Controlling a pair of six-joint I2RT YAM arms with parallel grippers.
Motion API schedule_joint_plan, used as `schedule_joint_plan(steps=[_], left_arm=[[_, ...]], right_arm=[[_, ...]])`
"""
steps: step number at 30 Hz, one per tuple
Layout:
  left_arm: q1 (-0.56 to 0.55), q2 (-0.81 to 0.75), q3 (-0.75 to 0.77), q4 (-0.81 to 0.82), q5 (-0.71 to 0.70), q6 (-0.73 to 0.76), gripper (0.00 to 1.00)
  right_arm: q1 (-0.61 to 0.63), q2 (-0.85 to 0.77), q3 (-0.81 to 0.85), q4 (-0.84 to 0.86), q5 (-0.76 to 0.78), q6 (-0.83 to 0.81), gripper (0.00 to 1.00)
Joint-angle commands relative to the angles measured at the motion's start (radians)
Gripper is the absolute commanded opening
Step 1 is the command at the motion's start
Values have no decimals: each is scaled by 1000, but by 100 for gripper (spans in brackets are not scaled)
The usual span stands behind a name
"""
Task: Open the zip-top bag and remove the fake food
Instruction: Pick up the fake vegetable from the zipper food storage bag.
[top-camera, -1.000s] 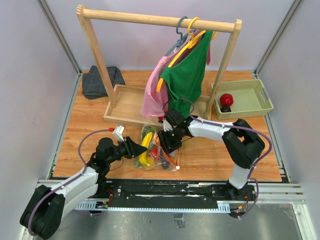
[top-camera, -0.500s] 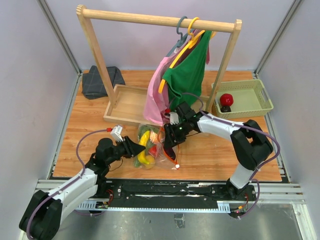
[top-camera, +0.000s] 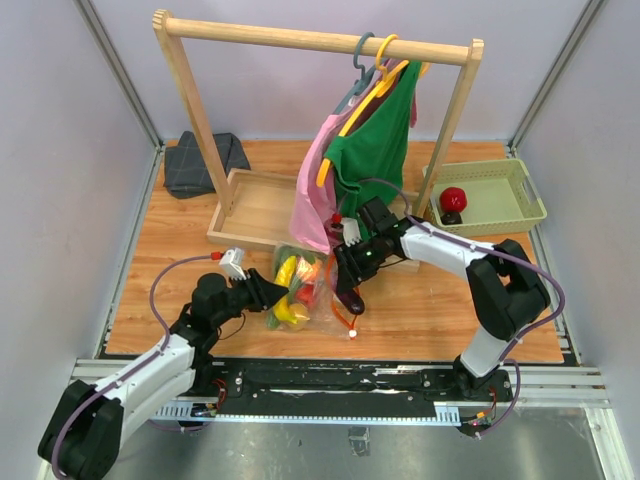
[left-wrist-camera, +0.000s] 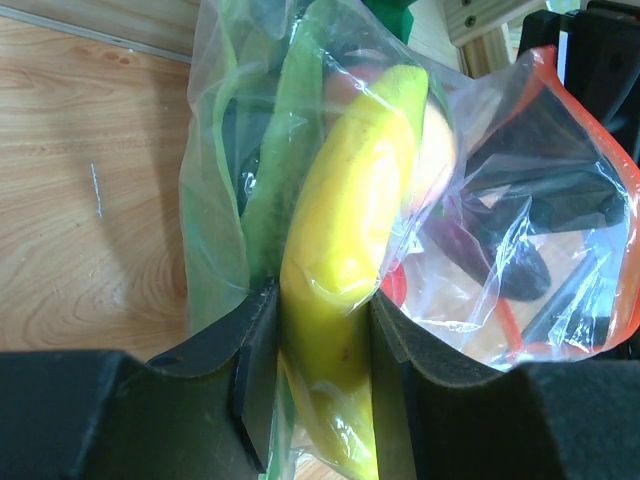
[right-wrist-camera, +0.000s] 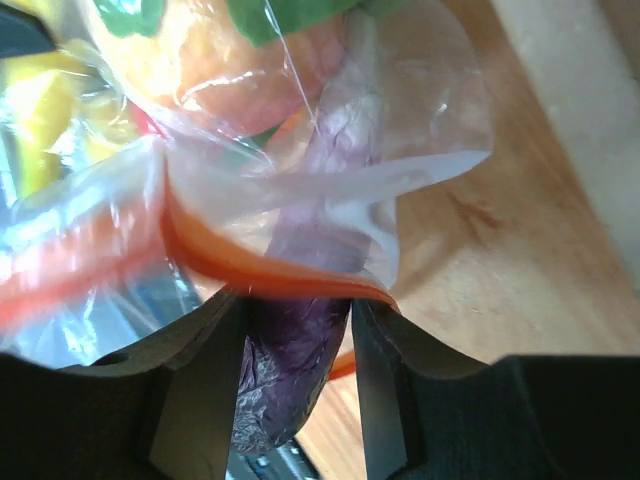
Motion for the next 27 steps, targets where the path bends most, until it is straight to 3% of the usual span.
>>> schedule_joint_plan(steps=[1, 8, 14, 27], left_arm=[[-6, 37, 18, 52, 27, 42, 17], [-6, 147, 42, 117, 114, 52, 17], [-6, 156, 35, 132, 116, 44, 17], [-6, 98, -1, 111, 86, 36, 17]], right_arm=[[40, -26, 6, -44, 218, -211, 11], [103, -14, -15, -8, 351, -261, 15], [138, 11, -9, -21, 390, -279, 38], [187, 68, 3, -48, 483, -286, 59]])
